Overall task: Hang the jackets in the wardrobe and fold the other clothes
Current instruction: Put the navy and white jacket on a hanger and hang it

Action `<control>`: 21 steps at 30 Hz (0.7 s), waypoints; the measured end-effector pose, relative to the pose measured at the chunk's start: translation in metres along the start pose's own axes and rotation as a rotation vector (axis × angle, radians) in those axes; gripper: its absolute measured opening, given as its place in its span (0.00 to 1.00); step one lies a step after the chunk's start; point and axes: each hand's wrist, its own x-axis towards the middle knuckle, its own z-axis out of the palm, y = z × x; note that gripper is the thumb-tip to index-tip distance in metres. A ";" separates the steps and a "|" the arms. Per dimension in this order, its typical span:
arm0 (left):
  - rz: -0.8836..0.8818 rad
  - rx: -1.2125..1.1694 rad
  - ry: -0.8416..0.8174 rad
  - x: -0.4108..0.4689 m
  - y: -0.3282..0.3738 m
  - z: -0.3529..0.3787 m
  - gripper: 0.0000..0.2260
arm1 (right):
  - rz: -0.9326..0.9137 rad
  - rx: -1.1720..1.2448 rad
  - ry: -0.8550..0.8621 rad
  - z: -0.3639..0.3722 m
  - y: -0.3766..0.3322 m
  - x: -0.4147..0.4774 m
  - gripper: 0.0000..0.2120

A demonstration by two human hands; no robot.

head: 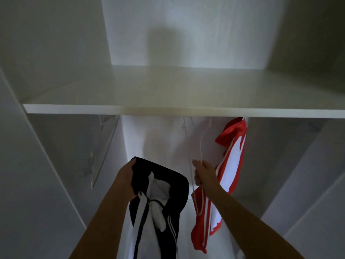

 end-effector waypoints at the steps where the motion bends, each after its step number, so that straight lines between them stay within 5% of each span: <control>1: 0.002 0.009 -0.010 0.003 0.000 0.004 0.17 | 0.017 0.030 -0.007 -0.003 0.003 0.000 0.07; 7: -0.018 0.149 0.022 0.010 -0.011 0.017 0.10 | -0.035 -0.107 0.240 -0.024 -0.004 0.010 0.13; 21: -0.097 0.417 0.020 0.022 -0.048 0.015 0.08 | -0.214 0.342 0.135 -0.030 -0.010 -0.079 0.29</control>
